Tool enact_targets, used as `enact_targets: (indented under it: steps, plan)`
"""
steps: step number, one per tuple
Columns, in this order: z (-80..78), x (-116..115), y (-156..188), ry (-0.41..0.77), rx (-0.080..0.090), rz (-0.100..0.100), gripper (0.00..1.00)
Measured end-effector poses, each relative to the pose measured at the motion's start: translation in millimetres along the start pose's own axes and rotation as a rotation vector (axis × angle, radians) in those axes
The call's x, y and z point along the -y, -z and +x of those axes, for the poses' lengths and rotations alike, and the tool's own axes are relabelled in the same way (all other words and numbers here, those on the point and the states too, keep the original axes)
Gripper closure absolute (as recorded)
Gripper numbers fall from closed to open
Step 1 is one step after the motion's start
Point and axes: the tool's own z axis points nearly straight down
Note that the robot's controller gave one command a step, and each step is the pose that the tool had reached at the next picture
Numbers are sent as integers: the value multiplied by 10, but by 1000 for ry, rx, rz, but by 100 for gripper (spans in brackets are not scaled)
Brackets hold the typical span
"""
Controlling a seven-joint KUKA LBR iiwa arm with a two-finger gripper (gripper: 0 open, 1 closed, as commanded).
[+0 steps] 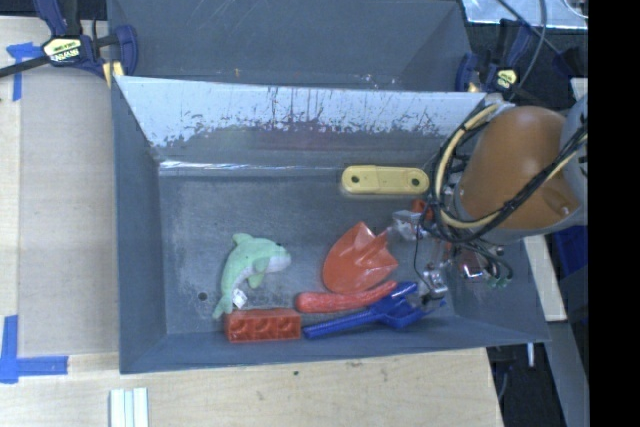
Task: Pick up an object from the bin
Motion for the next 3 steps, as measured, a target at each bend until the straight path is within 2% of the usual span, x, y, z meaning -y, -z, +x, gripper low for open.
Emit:
enact_targets:
  steps: [1, 2, 3]
  plan:
    - [90, -78, -369, 144, 12, 2, 0]
    - [76, -77, -362, 195, 13, 3, 0]
    - [-222, -1012, -64, -192, 19, -3, 0]
